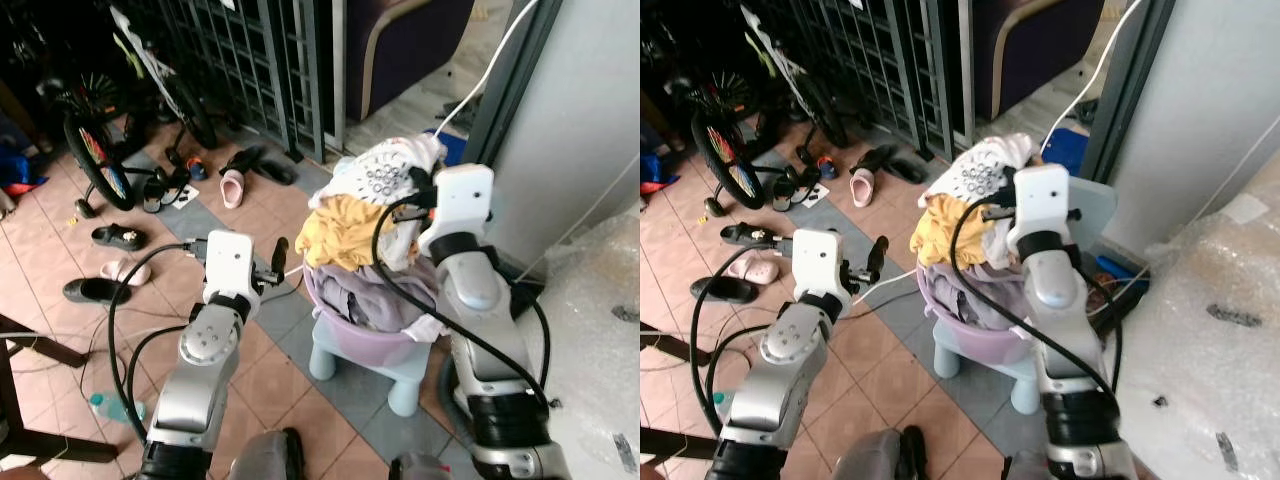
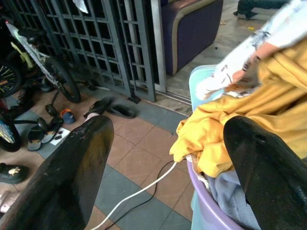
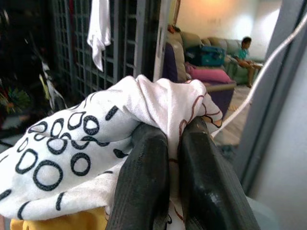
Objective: Clothes washing
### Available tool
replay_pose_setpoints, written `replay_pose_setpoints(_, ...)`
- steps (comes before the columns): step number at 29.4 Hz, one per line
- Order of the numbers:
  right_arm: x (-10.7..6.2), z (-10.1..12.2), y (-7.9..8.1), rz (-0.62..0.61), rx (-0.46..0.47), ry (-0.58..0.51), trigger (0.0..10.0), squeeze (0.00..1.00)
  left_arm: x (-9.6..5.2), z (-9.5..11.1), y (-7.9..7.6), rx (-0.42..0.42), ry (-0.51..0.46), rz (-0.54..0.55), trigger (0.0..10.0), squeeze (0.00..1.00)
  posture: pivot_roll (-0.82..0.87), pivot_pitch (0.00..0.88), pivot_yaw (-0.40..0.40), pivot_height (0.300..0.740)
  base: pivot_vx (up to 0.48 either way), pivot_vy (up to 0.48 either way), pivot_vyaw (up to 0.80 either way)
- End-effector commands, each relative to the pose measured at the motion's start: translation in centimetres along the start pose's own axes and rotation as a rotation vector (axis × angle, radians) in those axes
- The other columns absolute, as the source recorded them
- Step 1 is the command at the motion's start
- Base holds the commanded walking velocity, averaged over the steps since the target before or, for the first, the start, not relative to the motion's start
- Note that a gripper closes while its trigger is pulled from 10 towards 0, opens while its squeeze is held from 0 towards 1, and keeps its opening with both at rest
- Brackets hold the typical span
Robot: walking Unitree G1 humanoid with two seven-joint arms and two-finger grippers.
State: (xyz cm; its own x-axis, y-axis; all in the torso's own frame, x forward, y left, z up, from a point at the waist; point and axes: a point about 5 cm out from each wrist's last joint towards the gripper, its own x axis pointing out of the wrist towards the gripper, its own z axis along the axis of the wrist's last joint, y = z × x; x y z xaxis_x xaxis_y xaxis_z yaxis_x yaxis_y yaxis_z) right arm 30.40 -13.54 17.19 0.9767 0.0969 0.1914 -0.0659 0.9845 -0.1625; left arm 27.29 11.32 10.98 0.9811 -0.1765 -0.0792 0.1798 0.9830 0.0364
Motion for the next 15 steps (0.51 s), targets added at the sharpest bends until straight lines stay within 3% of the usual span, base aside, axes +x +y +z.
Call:
replay_pose_setpoints(1,0.0,1.0,0.0,0.003,0.010,-0.037,0.0,0.00,-0.1,-0.4,0.6,0.009,0.016,0.022,10.0,0.00,-0.05,0.004,0.113,0.740,0.000,0.000,0.00)
replay_pose_setpoints(3,0.2,1.1,0.0,0.019,0.022,-0.032,0.0,0.00,-0.1,-0.5,0.9,0.007,0.017,0.041,10.0,0.00,-0.04,0.017,0.105,0.740,0.000,0.000,0.00)
replay_pose_setpoints(5,0.1,0.9,0.8,0.121,0.044,-0.001,0.1,0.00,-0.1,-0.4,1.0,0.011,0.011,0.051,10.0,0.00,-0.04,0.014,0.099,0.740,0.000,0.000,0.00)
replay_pose_setpoints(6,0.0,0.7,1.1,0.163,0.045,0.020,0.7,0.00,-0.1,-0.4,1.0,0.012,0.010,0.053,10.0,0.00,-0.04,0.016,0.098,0.740,0.000,0.000,0.00)
replay_pose_setpoints(7,-0.8,-0.7,1.9,0.258,-0.012,0.097,4.1,0.00,-0.2,-0.5,1.1,0.012,0.016,0.056,10.0,0.00,-0.04,0.018,0.098,0.740,0.000,0.000,0.00)
replay_pose_setpoints(8,-1.4,-1.7,2.3,0.318,-0.055,0.153,4.1,0.00,-0.2,-0.6,1.1,0.012,0.021,0.058,10.0,0.00,-0.04,0.019,0.097,0.740,0.000,0.000,0.00)
replay_pose_setpoints(9,-3.1,-4.3,2.7,0.435,-0.182,0.280,9.0,0.00,-0.2,-0.8,1.1,0.008,0.029,0.059,10.0,0.00,-0.05,0.024,0.096,0.740,0.000,0.000,0.00)
replay_pose_setpoints(10,-3.1,-4.3,2.7,0.435,-0.182,0.280,9.0,0.00,-0.2,-0.8,1.1,0.008,0.029,0.059,10.0,0.00,-0.05,0.024,0.096,0.740,0.000,0.000,0.00)
replay_pose_setpoints(11,-3.8,-5.3,2.8,0.477,-0.226,0.336,10.0,0.00,-0.2,-0.8,1.0,0.008,0.030,0.058,10.0,0.00,-0.05,0.026,0.096,0.740,0.000,0.000,0.00)
replay_pose_setpoints(14,-6.5,-8.1,3.1,0.605,-0.264,0.510,10.0,0.00,0.0,-0.9,0.8,0.014,0.031,0.052,10.0,0.00,-0.05,0.030,0.096,0.740,0.000,0.000,0.00)
replay_pose_setpoints(15,-6.6,-8.2,3.2,0.618,-0.268,0.515,10.0,0.00,0.0,-0.9,0.8,0.014,0.031,0.053,10.0,0.00,-0.05,0.030,0.096,0.740,0.000,0.000,0.00)
